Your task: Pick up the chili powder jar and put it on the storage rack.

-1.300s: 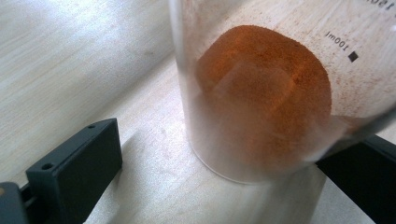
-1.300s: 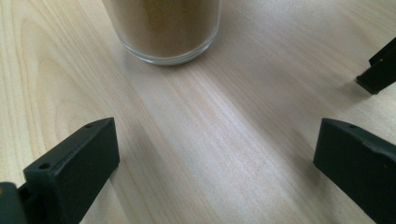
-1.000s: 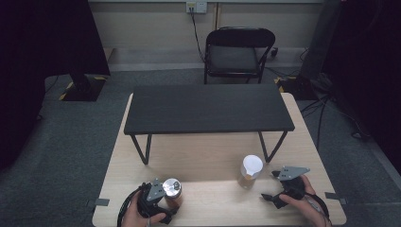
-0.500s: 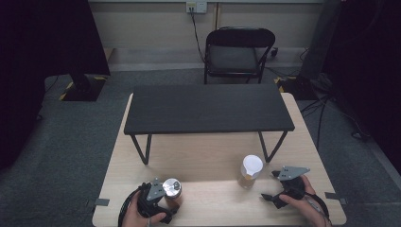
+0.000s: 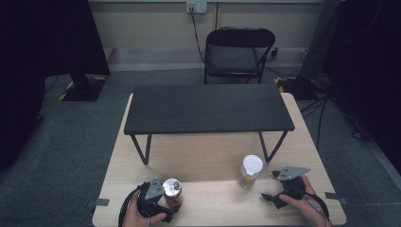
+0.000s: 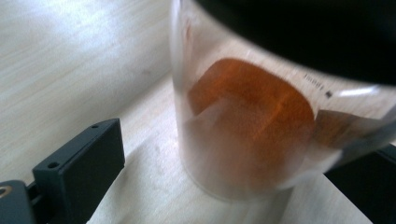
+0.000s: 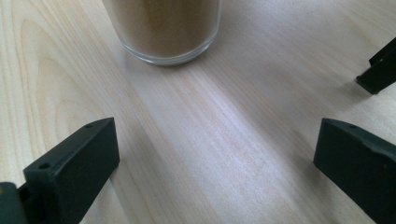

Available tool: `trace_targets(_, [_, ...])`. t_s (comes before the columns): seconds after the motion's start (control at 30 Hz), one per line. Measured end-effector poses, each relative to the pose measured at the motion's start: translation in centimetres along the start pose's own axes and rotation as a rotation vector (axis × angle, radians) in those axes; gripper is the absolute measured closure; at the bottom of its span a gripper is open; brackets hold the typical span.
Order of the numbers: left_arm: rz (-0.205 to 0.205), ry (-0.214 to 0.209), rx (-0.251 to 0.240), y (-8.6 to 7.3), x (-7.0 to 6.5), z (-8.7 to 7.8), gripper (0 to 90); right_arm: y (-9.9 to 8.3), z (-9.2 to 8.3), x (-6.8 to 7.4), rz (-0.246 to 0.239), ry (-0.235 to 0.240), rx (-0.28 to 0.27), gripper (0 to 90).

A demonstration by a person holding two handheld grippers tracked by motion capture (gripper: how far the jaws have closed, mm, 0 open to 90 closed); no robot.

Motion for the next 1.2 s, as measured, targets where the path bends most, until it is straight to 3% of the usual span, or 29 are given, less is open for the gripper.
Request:
trace_targets(0.23, [-0.012, 0.003, -0.012, 0.2, -0.2, 0.2, 4.2, 0.0, 0.0, 0.0, 0.000, 0.000, 0.000, 0.0])
trace_targets(0.83, [0.002, -0.019, -0.047, 0.2, -0.6, 0.5, 18.6, 0.0, 0.0, 0.0, 0.000, 0.000, 0.000, 0.0])
trace_targets(1.2, [0.035, -0.004, -0.056, 0.4, -1.0, 0.6, 29.5, 0.0, 0.0, 0.0, 0.000, 0.000, 0.000, 0.0])
Point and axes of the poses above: each handheld gripper's, and its own axes: z roughly forward along the jaws, y roughly out of its top, x roughly to its left, the point moved 5 cm from there along z, roughly forward along the jaws, and after that the axes turned 8 degrees about -y, right-handed, at the moved point
